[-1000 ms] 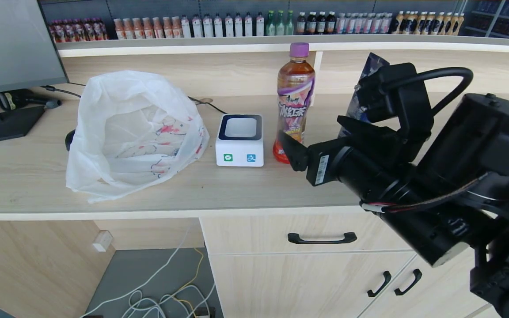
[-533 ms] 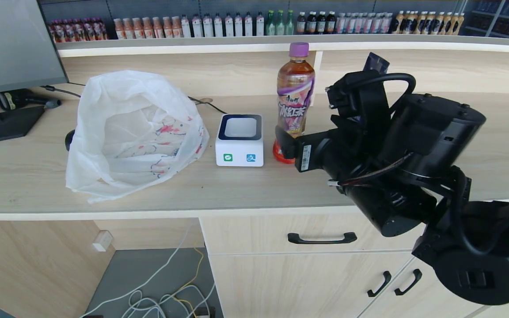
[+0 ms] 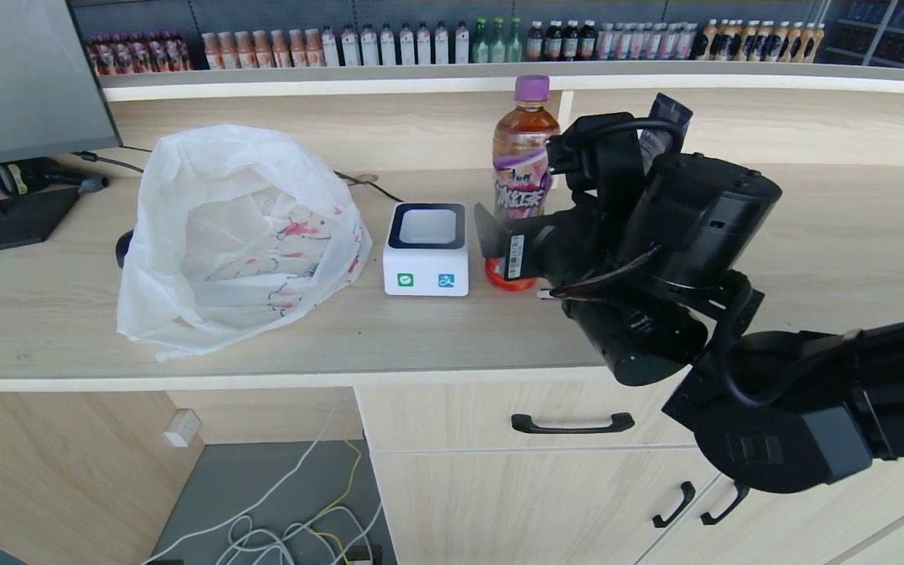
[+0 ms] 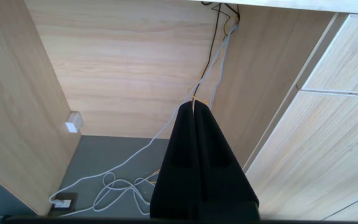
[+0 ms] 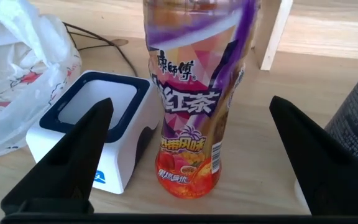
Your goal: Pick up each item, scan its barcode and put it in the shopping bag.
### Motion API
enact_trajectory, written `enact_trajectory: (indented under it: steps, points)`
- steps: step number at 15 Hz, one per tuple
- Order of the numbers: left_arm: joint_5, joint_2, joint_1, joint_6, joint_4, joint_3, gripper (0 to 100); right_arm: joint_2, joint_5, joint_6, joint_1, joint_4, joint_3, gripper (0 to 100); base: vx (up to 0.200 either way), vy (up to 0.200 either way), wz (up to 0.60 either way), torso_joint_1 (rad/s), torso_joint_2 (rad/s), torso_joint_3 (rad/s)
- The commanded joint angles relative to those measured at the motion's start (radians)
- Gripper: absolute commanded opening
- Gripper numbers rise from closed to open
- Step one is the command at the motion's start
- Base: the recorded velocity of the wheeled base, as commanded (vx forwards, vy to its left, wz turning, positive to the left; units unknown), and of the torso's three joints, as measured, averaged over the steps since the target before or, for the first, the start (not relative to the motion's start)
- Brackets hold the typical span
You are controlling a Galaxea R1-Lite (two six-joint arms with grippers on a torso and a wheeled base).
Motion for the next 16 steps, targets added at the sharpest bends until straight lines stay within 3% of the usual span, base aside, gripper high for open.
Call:
enact_trajectory:
  steps: [1, 16]
  points:
    - [0.000, 0.000, 0.000, 0.000, 0.000, 0.000, 0, 0.046, -0.016, -0.002, 0.000, -0.001, -0.051, 100, 0.000, 0.000, 0.00, 0.000, 0.00, 0.000]
    - [0.000, 0.000, 0.000, 0.000, 0.000, 0.000, 0, 0.197, -0.079, -0.025, -0.016, -0.028, -0.256, 100, 0.000, 0.000, 0.00, 0.000, 0.00, 0.000]
